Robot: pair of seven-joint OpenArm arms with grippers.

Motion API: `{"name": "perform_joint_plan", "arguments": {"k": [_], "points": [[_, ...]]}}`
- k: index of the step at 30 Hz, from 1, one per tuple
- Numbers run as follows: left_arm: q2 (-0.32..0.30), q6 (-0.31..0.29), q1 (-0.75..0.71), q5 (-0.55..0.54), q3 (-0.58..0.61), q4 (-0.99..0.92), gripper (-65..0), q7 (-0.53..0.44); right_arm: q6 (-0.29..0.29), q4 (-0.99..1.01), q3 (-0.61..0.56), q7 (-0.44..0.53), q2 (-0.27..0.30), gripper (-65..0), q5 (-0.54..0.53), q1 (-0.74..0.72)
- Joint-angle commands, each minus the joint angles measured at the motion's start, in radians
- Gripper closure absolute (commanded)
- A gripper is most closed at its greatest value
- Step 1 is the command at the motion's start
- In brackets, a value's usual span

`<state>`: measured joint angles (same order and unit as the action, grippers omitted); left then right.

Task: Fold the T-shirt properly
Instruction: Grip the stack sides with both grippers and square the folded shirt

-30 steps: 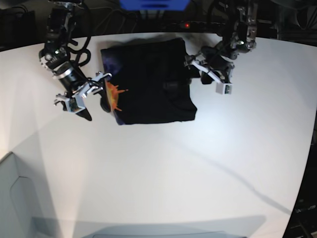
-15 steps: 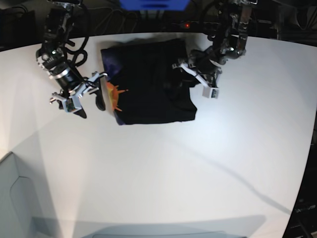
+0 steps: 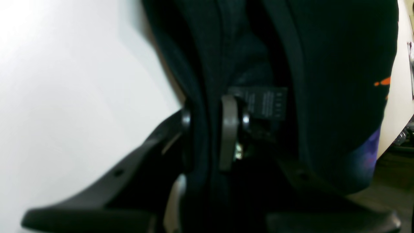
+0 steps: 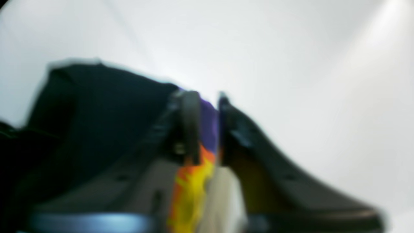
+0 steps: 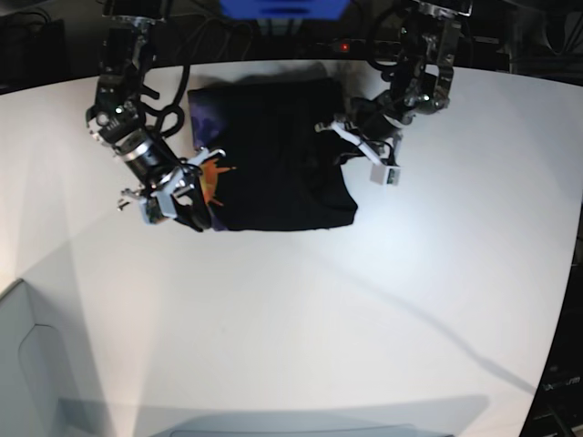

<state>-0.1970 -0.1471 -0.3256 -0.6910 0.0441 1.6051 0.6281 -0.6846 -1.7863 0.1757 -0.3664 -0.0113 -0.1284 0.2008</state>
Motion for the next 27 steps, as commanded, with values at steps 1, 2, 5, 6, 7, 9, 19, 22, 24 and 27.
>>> {"name": "perform_joint_plan", "arguments": {"k": [1,2,5,6,7,9,19,22,24,27], "points": [[-0.008,0.034,-0.007,0.047,0.001,-0.007,0.0,0.042,-0.014,-0.019,-0.003,0.027,-0.006,0.0,-0.017,-0.021],[-0.009,0.034,-0.007,0.047,0.001,-0.007,0.0,0.042,-0.014,-0.013,-0.003,0.027,-0.011,0.0,-0.015,-0.028],[-0.011,0.034,-0.010,0.052,0.001,-0.007,0.0,0.042,-0.014,0.039,-0.020,0.027,-0.032,0.0,-0.014,-0.054],[-0.011,0.034,-0.010,0.054,0.001,-0.007,0.0,0.042,-0.014,0.075,-0.020,0.027,-0.032,0.0,-0.014,-0.068],[-0.012,0.034,-0.010,0.054,0.001,-0.007,0.0,0.042,-0.014,0.113,-0.018,0.030,-0.032,0.0,-0.014,-0.082],[-0.014,0.034,-0.011,0.054,0.001,-0.007,0.0,0.042,-0.014,0.191,-0.012,0.033,-0.032,0.0,-0.014,-0.108],[-0.040,0.034,-0.027,0.047,0.001,-0.007,0.0,0.042,-0.014,0.478,0.015,0.162,0.044,0.0,-0.014,-0.180],[-0.040,0.034,-0.027,0.054,-0.002,-0.007,0.0,0.042,-0.014,0.523,0.046,0.171,0.049,0.0,-0.014,-0.195],[-0.040,0.034,-0.025,0.054,0.000,-0.007,0.0,0.042,-0.014,0.520,0.080,0.171,0.049,0.0,-0.014,-0.206],[-0.040,0.034,-0.019,0.055,0.000,-0.007,0.0,0.042,-0.014,0.458,0.178,0.162,0.050,0.0,-0.017,-0.212]]}}
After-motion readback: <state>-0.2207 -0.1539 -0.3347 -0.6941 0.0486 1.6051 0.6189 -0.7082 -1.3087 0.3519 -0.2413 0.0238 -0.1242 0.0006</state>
